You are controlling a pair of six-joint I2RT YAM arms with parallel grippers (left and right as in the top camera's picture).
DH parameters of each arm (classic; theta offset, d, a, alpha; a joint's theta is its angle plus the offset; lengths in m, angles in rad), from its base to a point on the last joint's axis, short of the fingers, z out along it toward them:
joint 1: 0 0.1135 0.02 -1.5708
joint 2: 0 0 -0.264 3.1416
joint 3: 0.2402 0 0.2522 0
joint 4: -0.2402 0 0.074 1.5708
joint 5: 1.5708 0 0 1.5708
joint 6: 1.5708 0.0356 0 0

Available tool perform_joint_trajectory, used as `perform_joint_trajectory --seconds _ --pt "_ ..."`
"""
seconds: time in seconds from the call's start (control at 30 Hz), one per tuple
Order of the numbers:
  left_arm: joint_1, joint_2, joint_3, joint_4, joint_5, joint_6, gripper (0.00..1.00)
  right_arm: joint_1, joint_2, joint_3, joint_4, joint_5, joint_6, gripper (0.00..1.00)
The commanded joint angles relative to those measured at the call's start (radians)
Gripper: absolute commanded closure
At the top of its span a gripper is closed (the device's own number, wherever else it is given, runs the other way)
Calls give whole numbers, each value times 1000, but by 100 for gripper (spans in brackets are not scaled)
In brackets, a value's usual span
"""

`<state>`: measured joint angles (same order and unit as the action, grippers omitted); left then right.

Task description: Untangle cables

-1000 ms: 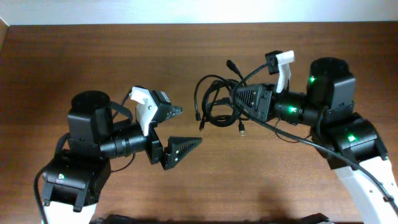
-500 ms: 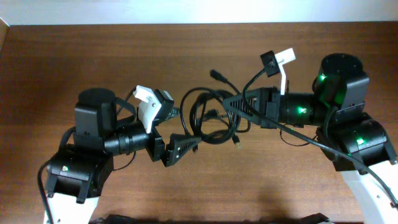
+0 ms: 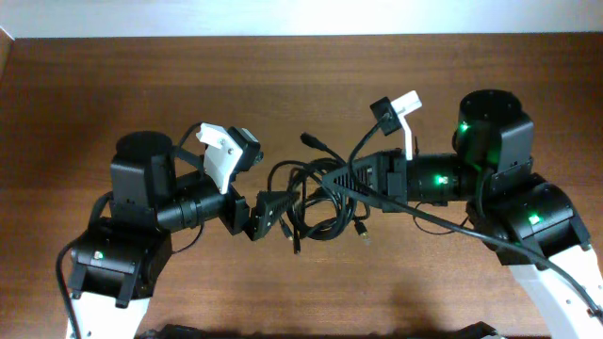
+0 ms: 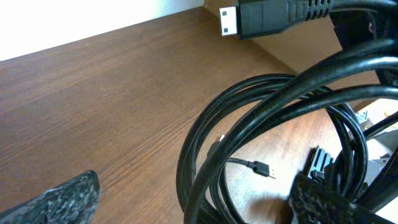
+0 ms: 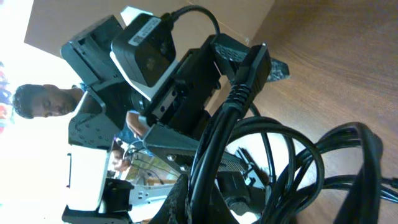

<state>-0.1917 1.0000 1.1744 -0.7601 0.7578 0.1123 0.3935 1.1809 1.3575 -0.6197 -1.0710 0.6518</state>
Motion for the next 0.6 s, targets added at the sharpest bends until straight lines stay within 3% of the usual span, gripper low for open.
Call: perform_joint_trajectory --seconds 0.0,0.17,0.2,0.23,0.27,0.3,0.33,0.47,0.5,0.57 --pt "-2 5 3 5 -3 5 1 6 -10 22 14 6 21 96" --pt "-2 41 3 21 0 -22 4 66 -3 22 44 10 68 95" --pt "-2 50 3 22 19 -22 11 114 5 22 89 16 72 95" --pt "-2 55 3 23 27 -21 22 138 11 22 111 34 92 95" --pt "-2 60 3 26 27 -21 60 152 18 22 127 49 95 95" --pt "-2 66 3 26 27 -21 92 156 22 22 127 61 95 95" --pt "-2 68 3 25 27 -22 100 156 28 22 127 62 94 96" --pt "-2 68 3 25 27 -21 94 155 54 22 126 63 86 95" --pt "-2 68 3 22 27 -21 93 155 62 22 126 63 85 85" --pt "-2 68 4 23 27 -22 94 155 80 22 115 63 47 46"
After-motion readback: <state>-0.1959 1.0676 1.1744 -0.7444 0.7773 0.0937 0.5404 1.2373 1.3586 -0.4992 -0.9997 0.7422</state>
